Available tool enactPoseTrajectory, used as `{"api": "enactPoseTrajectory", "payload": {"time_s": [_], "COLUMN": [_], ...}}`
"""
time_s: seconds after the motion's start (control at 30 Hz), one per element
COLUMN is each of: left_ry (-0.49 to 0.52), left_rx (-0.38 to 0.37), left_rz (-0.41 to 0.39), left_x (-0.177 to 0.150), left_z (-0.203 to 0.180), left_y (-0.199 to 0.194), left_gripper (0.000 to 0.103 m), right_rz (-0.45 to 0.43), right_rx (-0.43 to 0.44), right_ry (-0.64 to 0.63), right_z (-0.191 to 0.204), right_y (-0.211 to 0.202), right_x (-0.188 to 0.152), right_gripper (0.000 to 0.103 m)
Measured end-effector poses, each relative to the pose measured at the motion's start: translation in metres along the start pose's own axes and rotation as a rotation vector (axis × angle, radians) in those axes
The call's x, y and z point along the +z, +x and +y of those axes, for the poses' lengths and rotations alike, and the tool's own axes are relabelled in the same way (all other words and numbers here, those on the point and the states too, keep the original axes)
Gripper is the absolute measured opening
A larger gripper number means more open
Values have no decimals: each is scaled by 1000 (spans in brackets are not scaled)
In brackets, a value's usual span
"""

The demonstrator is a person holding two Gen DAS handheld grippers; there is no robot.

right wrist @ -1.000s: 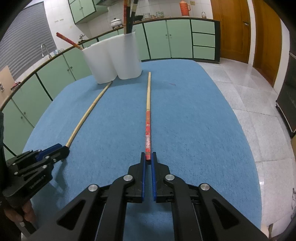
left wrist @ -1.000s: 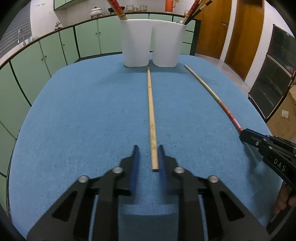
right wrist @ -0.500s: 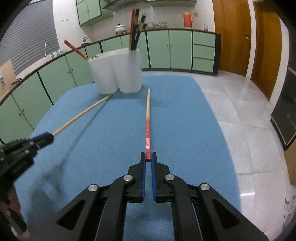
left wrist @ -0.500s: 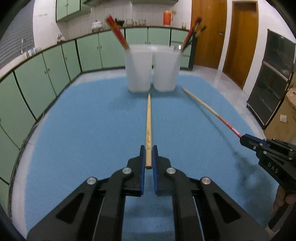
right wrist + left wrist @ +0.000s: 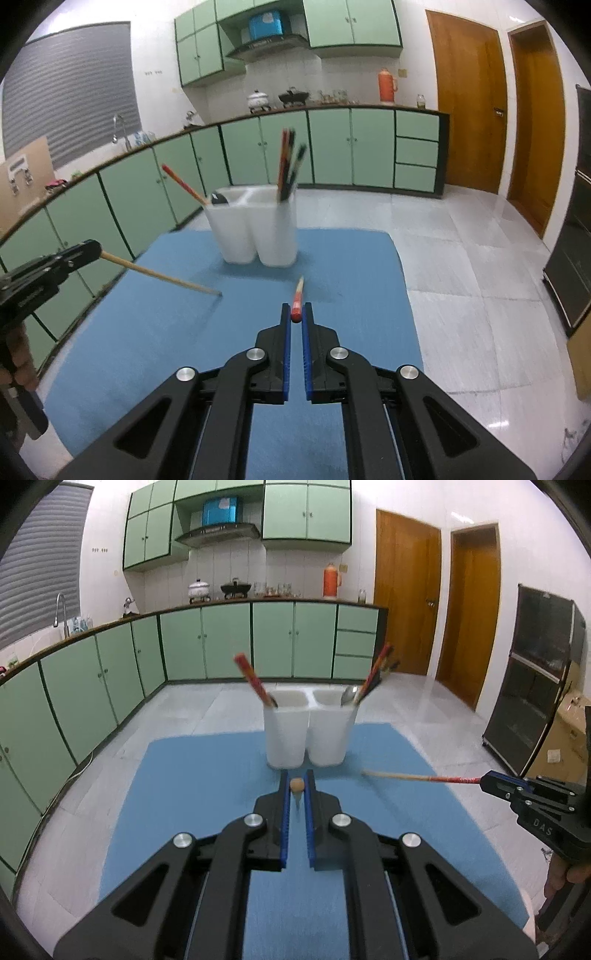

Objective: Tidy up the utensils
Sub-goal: 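Lift both chopsticks, insert them upright into the white holder, and open both tools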

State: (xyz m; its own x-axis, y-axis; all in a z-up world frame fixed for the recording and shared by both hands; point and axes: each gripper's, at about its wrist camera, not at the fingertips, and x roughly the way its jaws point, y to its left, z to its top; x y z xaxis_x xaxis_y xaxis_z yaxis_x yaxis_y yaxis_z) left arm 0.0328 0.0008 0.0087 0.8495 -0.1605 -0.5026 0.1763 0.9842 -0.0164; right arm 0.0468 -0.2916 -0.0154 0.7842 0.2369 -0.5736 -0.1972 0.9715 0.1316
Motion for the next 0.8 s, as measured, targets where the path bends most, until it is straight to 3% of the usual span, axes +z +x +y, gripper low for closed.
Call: {"api": "enactPoseTrajectory", "payload": {"time_s": [0.3,0.53,0.8], "left_ry": [-14,-6,15], "left_rx": [-64,-90,-104], "left_rz": [-3,-24,-57], "left_x": [32,45,63], "left_z": [1,-1,-1], "left_y": [2,0,-2], "left_gripper": [6,6,6], "right_rz": [-47,-18,-47], "right_rx": [106,210,263], "right_ry": [-35,-43,-104], "right_z": [6,7,19], "right_y": [-20,-17,-27], "right_x": [51,79,106], "right_gripper": [6,6,6]}}
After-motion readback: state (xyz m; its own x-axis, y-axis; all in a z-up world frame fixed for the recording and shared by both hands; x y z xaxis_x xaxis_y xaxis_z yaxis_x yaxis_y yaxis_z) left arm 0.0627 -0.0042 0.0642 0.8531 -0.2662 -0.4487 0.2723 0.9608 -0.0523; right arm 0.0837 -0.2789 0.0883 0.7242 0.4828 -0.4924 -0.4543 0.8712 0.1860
